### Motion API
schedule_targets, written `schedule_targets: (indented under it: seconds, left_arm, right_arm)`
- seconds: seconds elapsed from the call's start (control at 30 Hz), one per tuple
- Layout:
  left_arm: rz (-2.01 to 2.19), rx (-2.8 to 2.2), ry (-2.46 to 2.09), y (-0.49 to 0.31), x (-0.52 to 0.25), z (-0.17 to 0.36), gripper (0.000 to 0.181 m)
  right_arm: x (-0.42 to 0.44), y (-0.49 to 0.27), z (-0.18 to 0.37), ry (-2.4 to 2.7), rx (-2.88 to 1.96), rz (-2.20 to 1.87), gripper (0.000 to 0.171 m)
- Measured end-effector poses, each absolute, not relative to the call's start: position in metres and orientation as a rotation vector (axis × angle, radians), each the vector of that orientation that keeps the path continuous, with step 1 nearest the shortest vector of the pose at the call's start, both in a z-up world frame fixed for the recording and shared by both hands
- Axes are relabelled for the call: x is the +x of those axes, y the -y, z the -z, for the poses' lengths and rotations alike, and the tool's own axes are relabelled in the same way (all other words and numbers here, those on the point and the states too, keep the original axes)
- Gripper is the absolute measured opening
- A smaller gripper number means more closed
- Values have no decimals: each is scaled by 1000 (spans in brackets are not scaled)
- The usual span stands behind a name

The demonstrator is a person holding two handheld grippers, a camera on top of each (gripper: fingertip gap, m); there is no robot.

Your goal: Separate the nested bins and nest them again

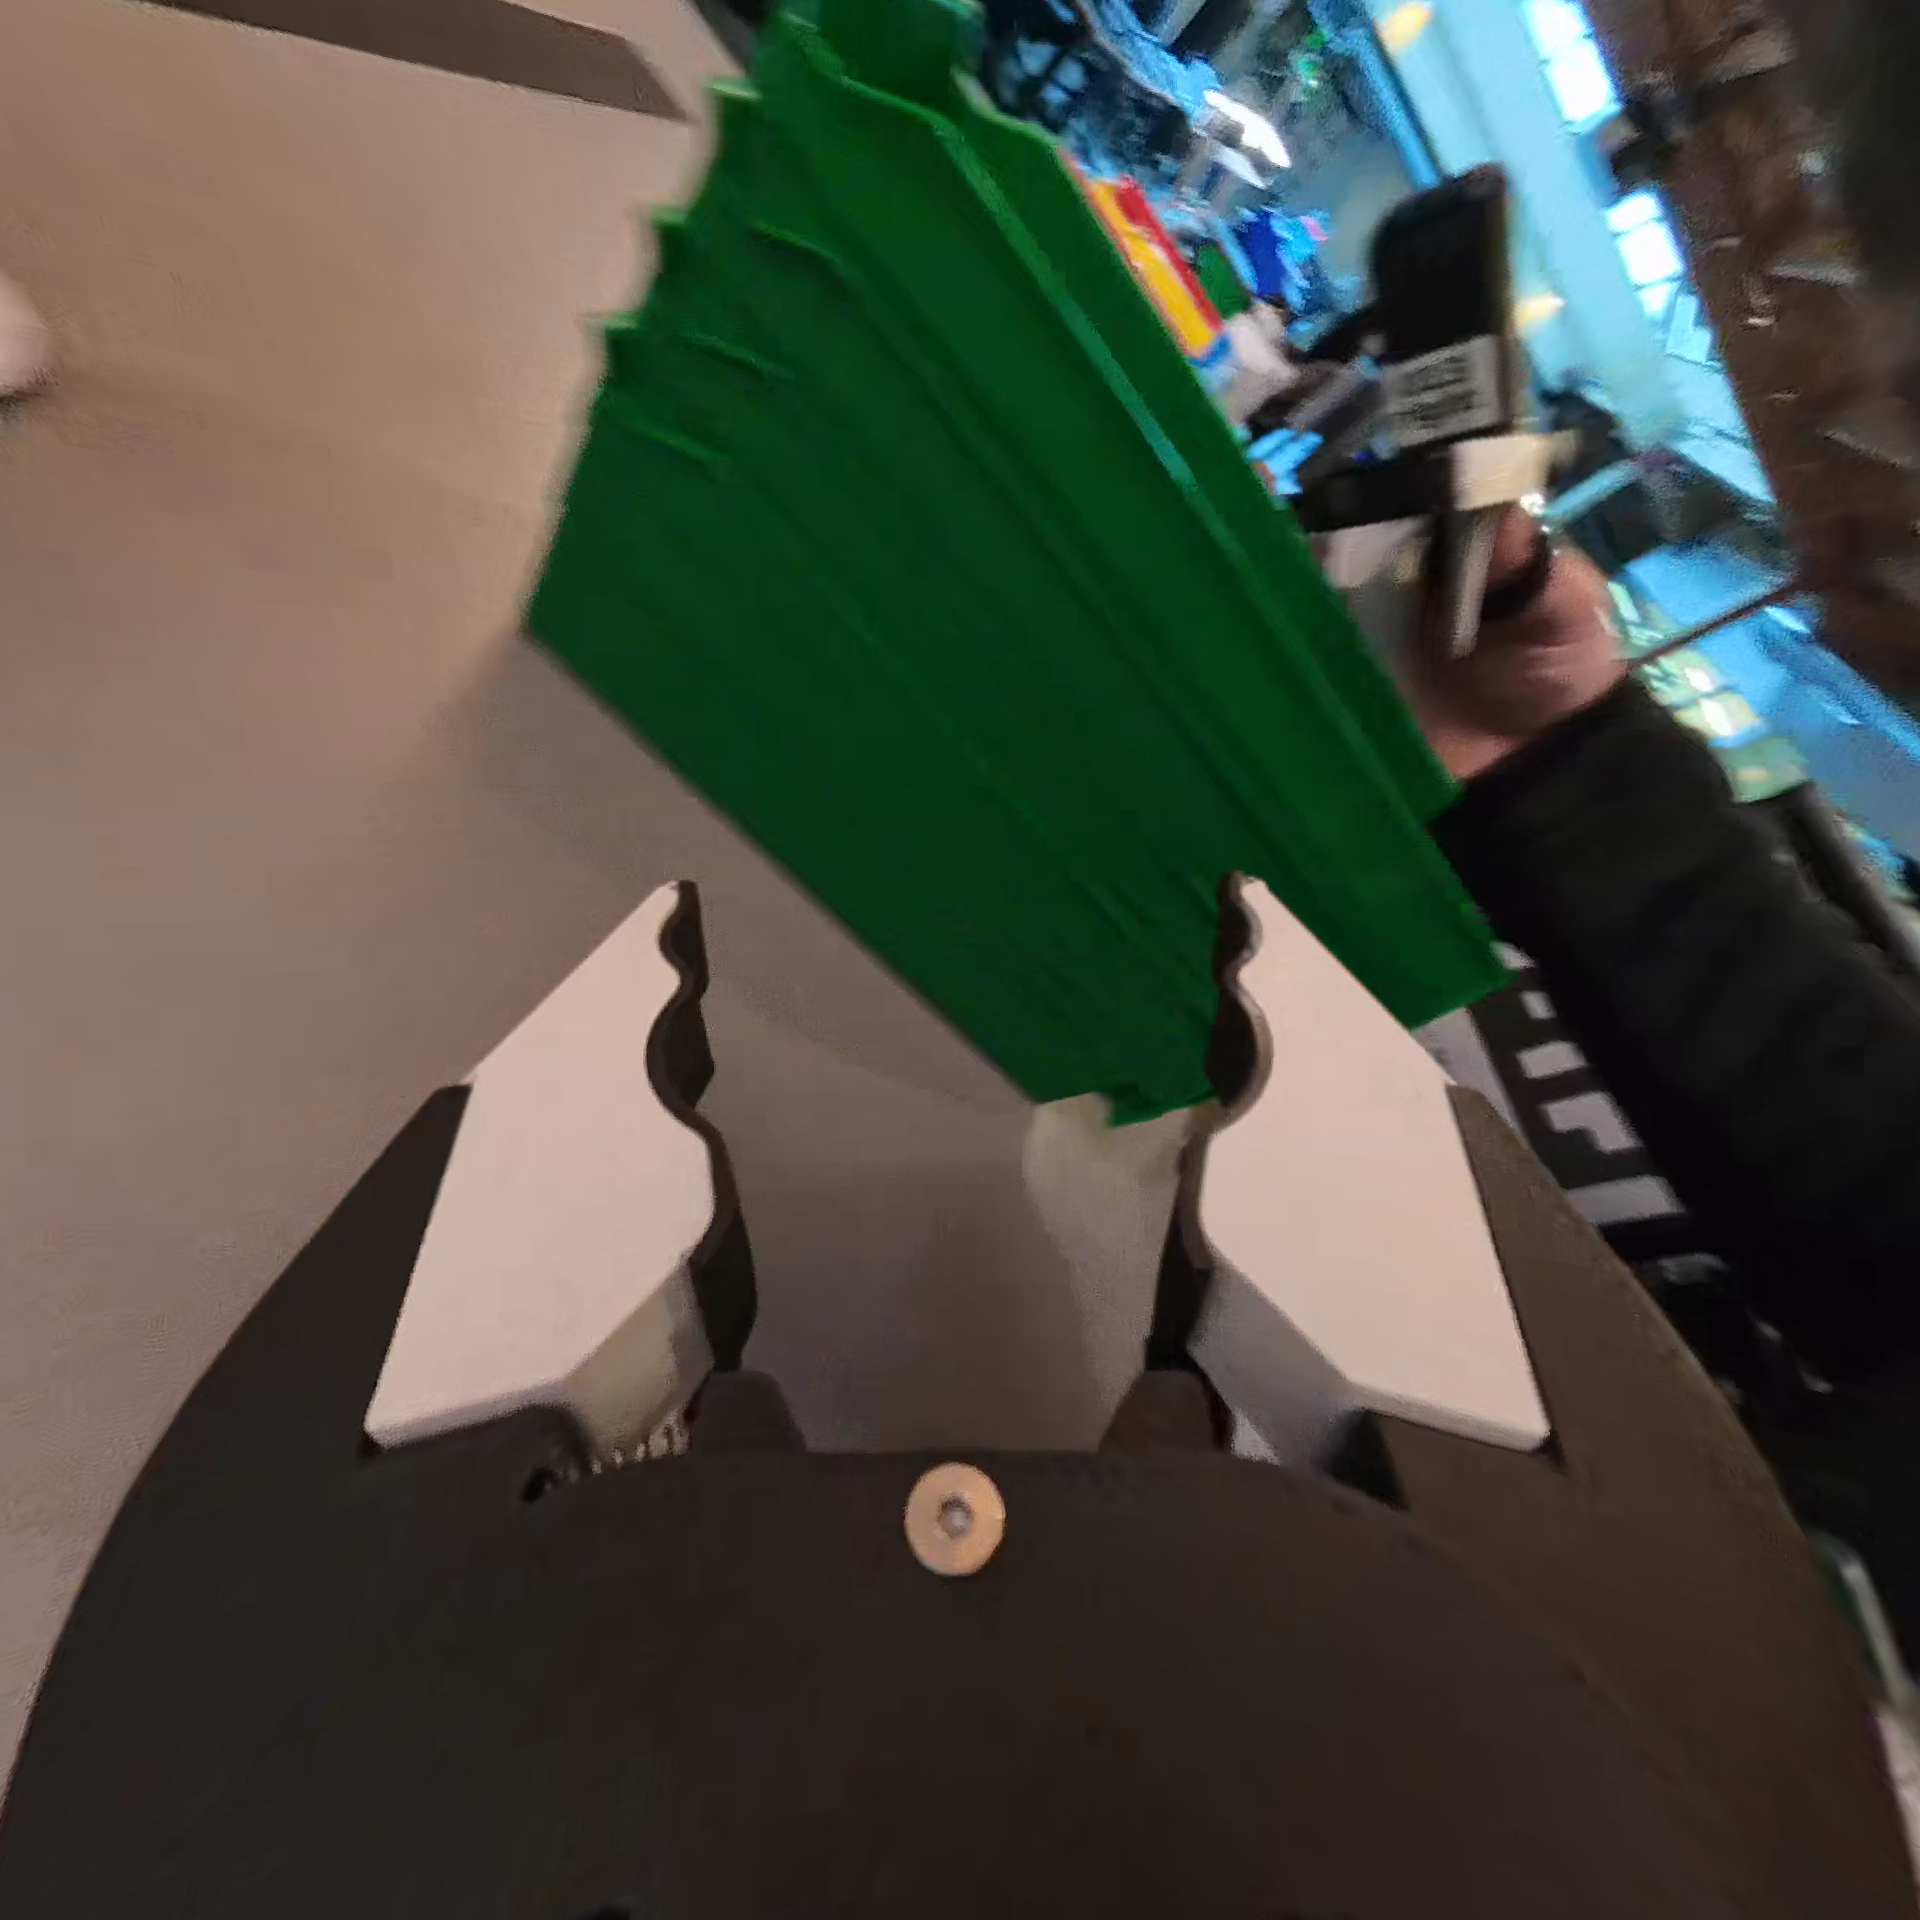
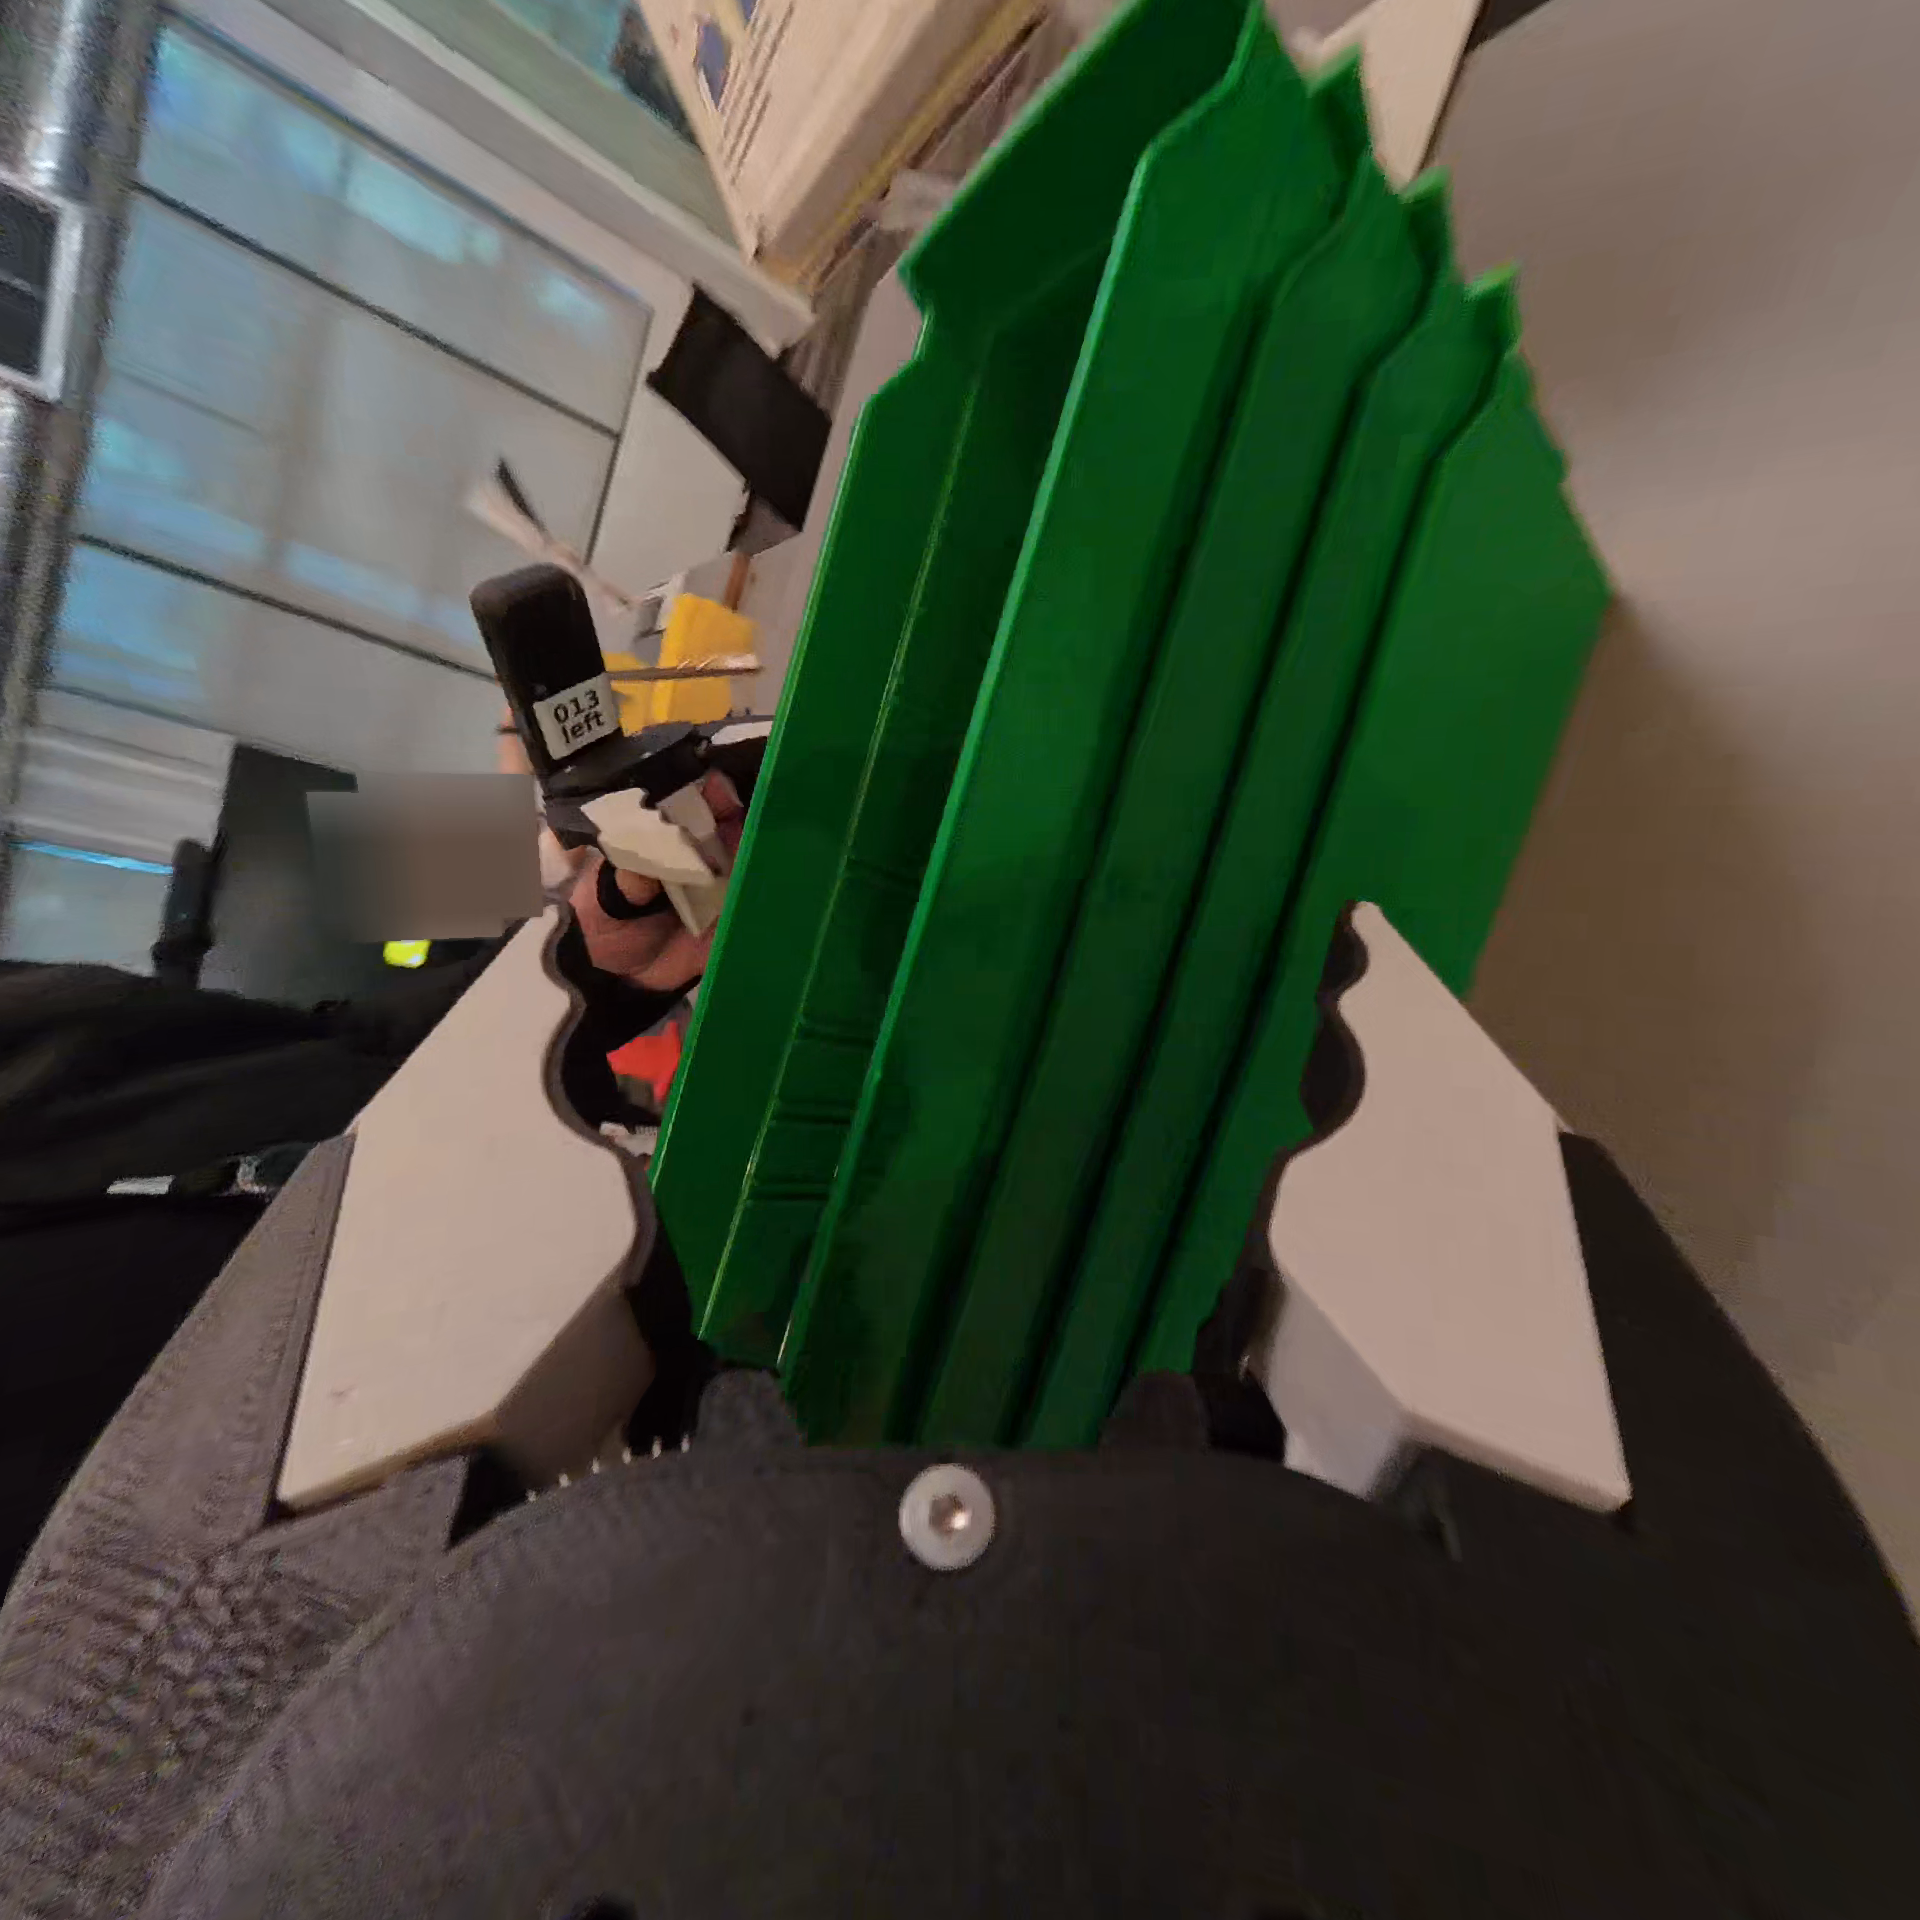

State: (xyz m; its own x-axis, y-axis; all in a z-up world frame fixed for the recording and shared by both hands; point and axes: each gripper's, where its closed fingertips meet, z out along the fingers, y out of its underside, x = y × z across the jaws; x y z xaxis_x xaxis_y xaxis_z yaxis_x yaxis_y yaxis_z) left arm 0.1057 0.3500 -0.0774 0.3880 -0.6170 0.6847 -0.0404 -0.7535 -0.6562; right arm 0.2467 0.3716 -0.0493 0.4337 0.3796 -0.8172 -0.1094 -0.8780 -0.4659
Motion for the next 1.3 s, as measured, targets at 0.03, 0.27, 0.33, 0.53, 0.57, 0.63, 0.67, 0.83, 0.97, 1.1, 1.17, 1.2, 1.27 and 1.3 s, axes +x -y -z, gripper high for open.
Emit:
schedule_targets:
  seconds: [0.03, 0.27, 0.33, 0.53, 0.57, 0.63, 0.67, 0.83, 0.97, 1.1, 1.17, 1.2, 1.27, 1.3]
  left_arm:
    - [1422, -2090, -583, -344, 124, 71, 99]
    - [1747, -2135, -439, -332, 190, 67, 118]
    - [1662, -2163, -424, -338, 185, 76, 122]
    - [1620, -2165, -244, -354, 141, 76, 121]
    - [1603, -2168, -220, -355, 131, 77, 121]
    - [1569, -2174, -181, -358, 110, 77, 121]
    - [1561, -2179, -155, -359, 98, 78, 120]
    - [1501, -2203, -52, -363, 41, 79, 116]
    - [1464, -2198, 14, -361, 0, 79, 114]
    - [1449, -2174, 82, -359, -40, 79, 113]
    - [1430, -2167, 103, -359, -61, 76, 106]
    - [1420, -2165, 113, -359, -70, 75, 102]
    - [1411, -2178, 116, -358, -86, 75, 102]
    - [1408, -2182, 123, -357, -94, 75, 101]
  right_arm:
    - [240, -370, 53, 238, -2223, -1480, 138]
    - [217, -374, 61, 206, -2172, -1554, 138]
    - [208, -377, 64, 213, -2196, -1521, 133]
    - [162, -384, 62, 167, -2163, -1533, 135]
    - [151, -384, 61, 166, -2159, -1539, 137]
    - [128, -384, 59, 157, -2142, -1560, 141]
    - [117, -384, 59, 149, -2134, -1568, 141]
    - [60, -382, 57, 141, -2092, -1596, 145]
    - [21, -380, 54, 125, -2062, -1644, 145]
    - [-17, -377, 52, 96, -2029, -1676, 147]
    - [-35, -375, 50, 97, -2010, -1673, 151]
    - [-44, -374, 50, 91, -1999, -1670, 154]
    - [-61, -371, 49, 94, -1991, -1665, 155]
    - [-69, -369, 49, 113, -1992, -1659, 156]
